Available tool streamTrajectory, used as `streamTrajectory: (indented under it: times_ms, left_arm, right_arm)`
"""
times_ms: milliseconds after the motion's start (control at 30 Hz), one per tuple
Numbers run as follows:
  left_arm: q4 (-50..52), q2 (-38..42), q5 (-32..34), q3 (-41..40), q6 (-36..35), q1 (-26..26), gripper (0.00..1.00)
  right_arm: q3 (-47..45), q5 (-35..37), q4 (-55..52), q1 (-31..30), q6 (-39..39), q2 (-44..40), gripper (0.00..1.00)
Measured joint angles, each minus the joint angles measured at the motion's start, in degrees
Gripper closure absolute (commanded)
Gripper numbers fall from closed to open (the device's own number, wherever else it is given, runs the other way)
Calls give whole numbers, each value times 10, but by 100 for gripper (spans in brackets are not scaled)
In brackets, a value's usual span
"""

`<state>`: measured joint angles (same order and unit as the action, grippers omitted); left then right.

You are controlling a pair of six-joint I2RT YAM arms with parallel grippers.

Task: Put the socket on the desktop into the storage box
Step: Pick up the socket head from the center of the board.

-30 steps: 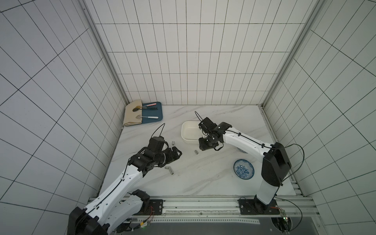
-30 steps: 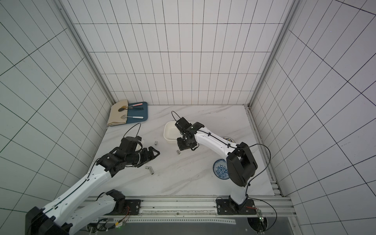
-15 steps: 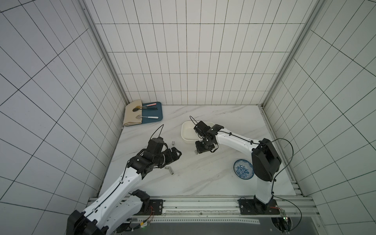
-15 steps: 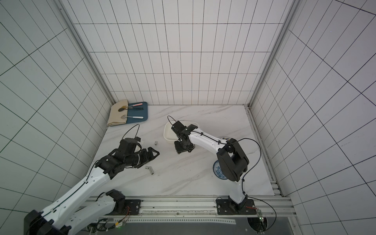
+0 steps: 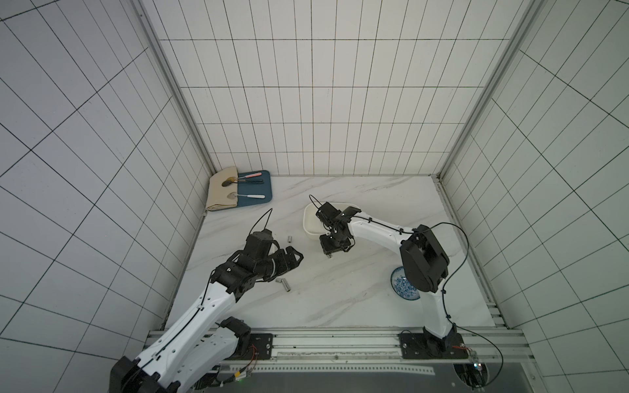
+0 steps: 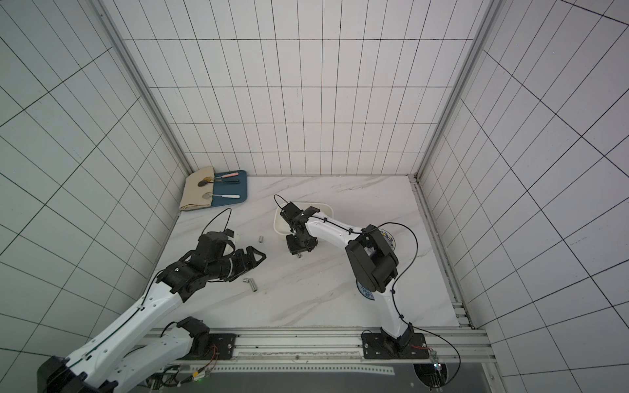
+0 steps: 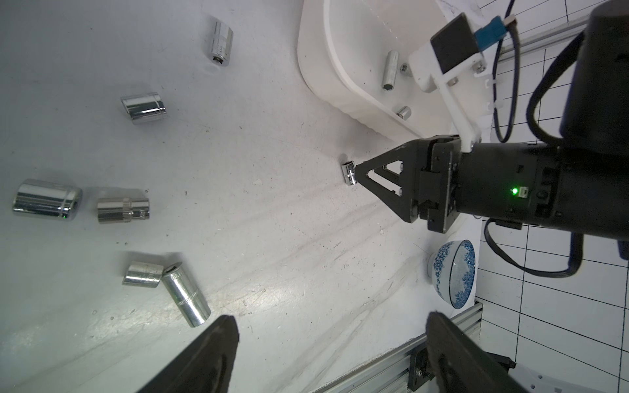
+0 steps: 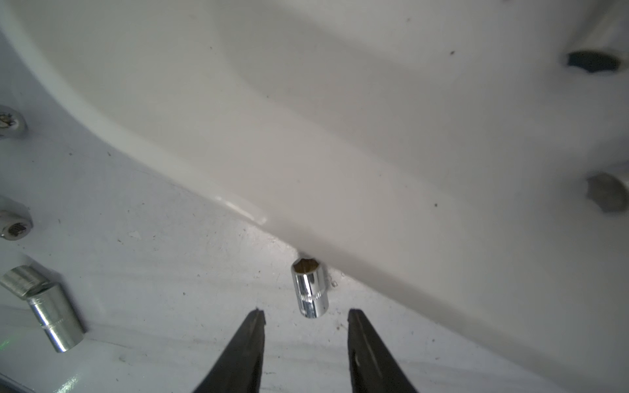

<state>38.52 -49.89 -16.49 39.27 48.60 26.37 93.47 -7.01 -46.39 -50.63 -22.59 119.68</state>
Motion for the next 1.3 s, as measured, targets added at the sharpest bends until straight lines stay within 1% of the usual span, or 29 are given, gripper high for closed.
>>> streamTrajectory:
  times_ms: [367, 667, 933, 1300]
  left_arm:
    - [1, 4, 1, 0, 0, -6, 10]
    - [2, 4, 1, -6, 0, -13, 10]
    - [3, 4, 1, -11, 0, -20, 10]
    - [2, 5, 0, -13, 0, -25, 10]
  right_arm:
    - [20, 2, -9, 0, 3, 26, 62]
    - [20, 1, -11, 0, 3, 45, 68]
    - [20, -1, -11, -1, 3, 46, 83]
    - [19, -1, -19, -5, 6, 31, 83]
